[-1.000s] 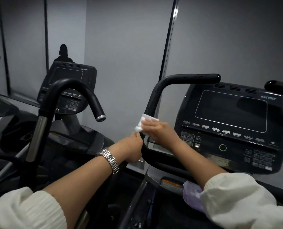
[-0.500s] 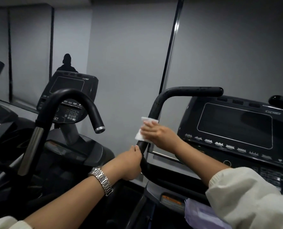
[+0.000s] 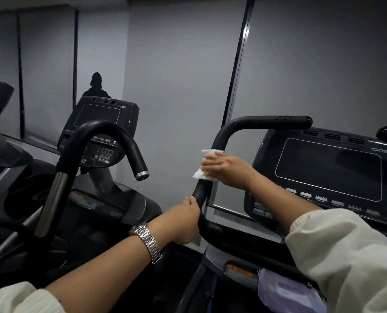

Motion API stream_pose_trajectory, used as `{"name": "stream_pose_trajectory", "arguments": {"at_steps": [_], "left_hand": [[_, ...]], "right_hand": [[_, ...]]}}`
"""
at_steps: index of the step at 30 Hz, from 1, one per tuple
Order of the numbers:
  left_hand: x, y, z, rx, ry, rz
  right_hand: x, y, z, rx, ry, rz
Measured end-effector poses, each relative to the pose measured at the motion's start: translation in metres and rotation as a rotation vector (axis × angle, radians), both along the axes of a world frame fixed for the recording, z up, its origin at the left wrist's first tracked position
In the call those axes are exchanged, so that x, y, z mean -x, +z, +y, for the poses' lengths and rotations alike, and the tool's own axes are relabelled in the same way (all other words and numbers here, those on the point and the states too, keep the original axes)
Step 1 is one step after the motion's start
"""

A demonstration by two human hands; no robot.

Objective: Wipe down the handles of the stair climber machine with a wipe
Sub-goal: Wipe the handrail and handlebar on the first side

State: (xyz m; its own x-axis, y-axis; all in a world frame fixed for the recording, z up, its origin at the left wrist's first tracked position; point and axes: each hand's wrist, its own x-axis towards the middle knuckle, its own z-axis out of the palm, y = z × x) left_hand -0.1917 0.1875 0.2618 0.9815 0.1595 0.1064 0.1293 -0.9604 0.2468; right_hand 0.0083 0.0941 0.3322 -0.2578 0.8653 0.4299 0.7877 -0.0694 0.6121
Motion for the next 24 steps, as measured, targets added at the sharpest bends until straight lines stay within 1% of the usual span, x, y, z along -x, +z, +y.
{"name": "stream_pose_trajectory", "arguments": {"at_steps": [3, 5, 6, 7, 10, 12, 15, 17, 18, 21, 22, 24], "left_hand": [[-0.002, 0.000, 0.000, 0.001, 0.011, 0.013], [-0.003, 0.001, 0.001, 0.024, 0.022, 0.032], [-0.005, 0.002, 0.001, 0.043, 0.028, 0.043], [-0.006, 0.003, 0.000, 0.056, 0.033, 0.050], [-0.012, 0.005, 0.000, 0.044, 0.047, 0.066], [-0.018, 0.005, 0.001, 0.030, 0.051, 0.075], [-0.024, 0.008, 0.000, 0.035, 0.068, 0.099], [-0.027, 0.010, 0.000, 0.058, 0.081, 0.099], [-0.029, 0.010, 0.000, 0.074, 0.089, 0.095], [-0.031, 0.009, 0.001, 0.105, 0.099, 0.090], [-0.032, 0.009, 0.002, 0.116, 0.099, 0.088], [-0.032, 0.008, 0.003, 0.133, 0.097, 0.083]], "right_hand": [[-0.006, 0.034, 0.000, -0.127, -0.052, -0.020], [-0.001, 0.036, 0.001, -0.208, -0.105, 0.000], [0.002, 0.028, 0.002, -0.206, -0.113, 0.000], [0.004, 0.016, 0.003, -0.163, -0.102, 0.010], [0.006, -0.007, 0.000, -0.038, -0.007, 0.010], [0.001, 0.005, -0.002, -0.051, 0.010, 0.004], [-0.006, 0.033, -0.002, -0.185, -0.060, 0.023], [-0.005, 0.029, 0.000, -0.242, -0.090, 0.072], [-0.003, 0.018, 0.000, -0.216, -0.090, 0.082], [-0.004, -0.011, -0.002, -0.038, 0.001, 0.033], [-0.007, -0.006, -0.004, -0.017, 0.027, 0.030], [-0.015, 0.017, -0.003, -0.072, 0.034, 0.016]]}}
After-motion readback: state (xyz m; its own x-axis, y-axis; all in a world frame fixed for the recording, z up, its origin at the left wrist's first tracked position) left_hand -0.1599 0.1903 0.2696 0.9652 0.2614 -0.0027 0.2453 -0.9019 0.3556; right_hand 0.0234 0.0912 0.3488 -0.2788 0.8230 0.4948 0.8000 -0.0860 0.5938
